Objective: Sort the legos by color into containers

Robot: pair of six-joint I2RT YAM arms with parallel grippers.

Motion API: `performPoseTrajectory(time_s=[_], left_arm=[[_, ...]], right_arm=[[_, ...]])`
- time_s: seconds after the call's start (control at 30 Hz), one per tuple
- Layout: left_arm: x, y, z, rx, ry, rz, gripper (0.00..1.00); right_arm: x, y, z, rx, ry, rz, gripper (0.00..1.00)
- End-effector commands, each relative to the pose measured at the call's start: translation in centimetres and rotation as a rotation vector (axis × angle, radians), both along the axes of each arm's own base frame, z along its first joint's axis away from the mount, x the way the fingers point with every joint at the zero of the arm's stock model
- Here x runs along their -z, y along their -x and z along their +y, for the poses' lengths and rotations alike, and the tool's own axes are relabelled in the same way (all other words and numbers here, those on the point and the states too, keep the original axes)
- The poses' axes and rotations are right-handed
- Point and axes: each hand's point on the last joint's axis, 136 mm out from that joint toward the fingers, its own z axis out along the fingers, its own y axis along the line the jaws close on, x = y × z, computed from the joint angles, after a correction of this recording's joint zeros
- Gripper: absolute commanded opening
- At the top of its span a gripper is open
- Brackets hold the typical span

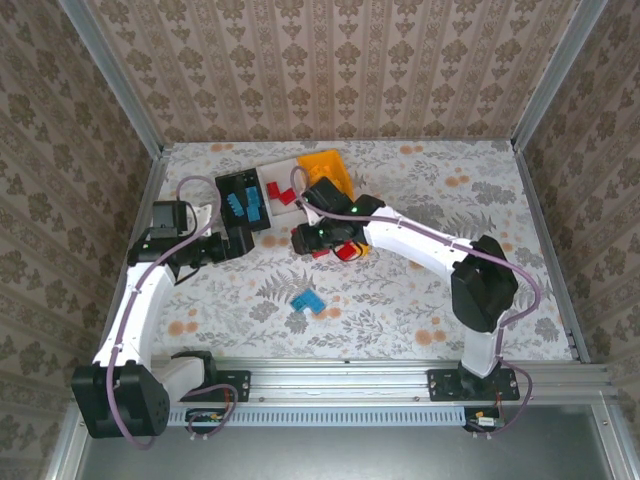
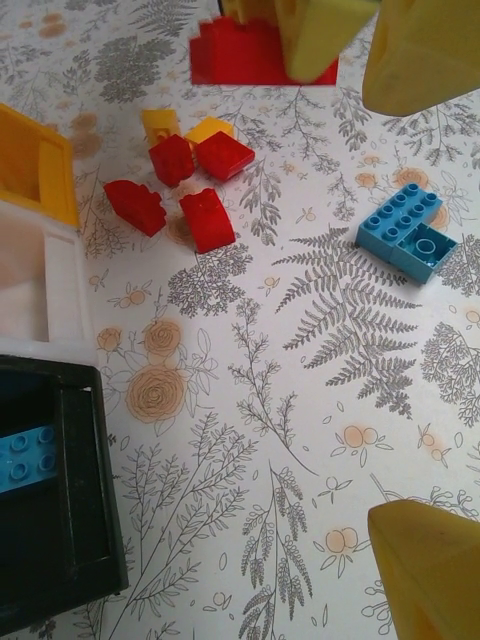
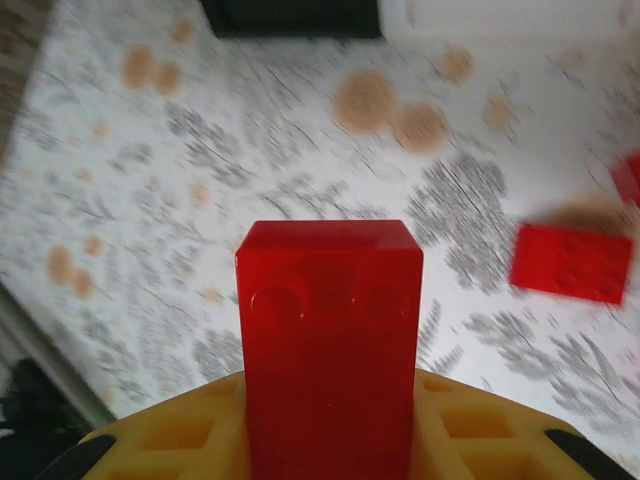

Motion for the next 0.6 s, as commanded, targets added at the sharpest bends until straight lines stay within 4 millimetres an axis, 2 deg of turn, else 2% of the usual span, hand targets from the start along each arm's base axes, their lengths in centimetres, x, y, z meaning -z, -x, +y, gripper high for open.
performPoseTrajectory(time_s=[0.0, 0.03, 0.23, 0.43, 0.57], left_arm=[[-0.3, 0.2, -0.1, 0.006, 0.018, -0.019, 1.00], [-0.3, 0.2, -0.1, 0.006, 0.018, -0.019, 1.00], [-0.1, 0.3, 0.0, 0.002, 0.007, -0.012, 1.00], [0.4, 0.3, -0.3, 0.014, 0.016, 0.010, 1.00], [0.8, 0.2, -0.5, 0.022, 0.019, 0.023, 1.00]], right_arm=[[-2.5, -2.2, 2.8, -0.032, -0.115, -0.019, 0.35], [-2.8, -3.2, 3.3, -0.020, -0.119, -0.036, 0.35], [-1.5, -7.8, 4.2, 0.061, -0.079, -0.044, 0.35], [0.2, -13.5, 4.0, 0.177, -0.100, -0.049, 0.36], [1.4, -16.6, 3.7, 0.242, -0.128, -0.048, 0.36]])
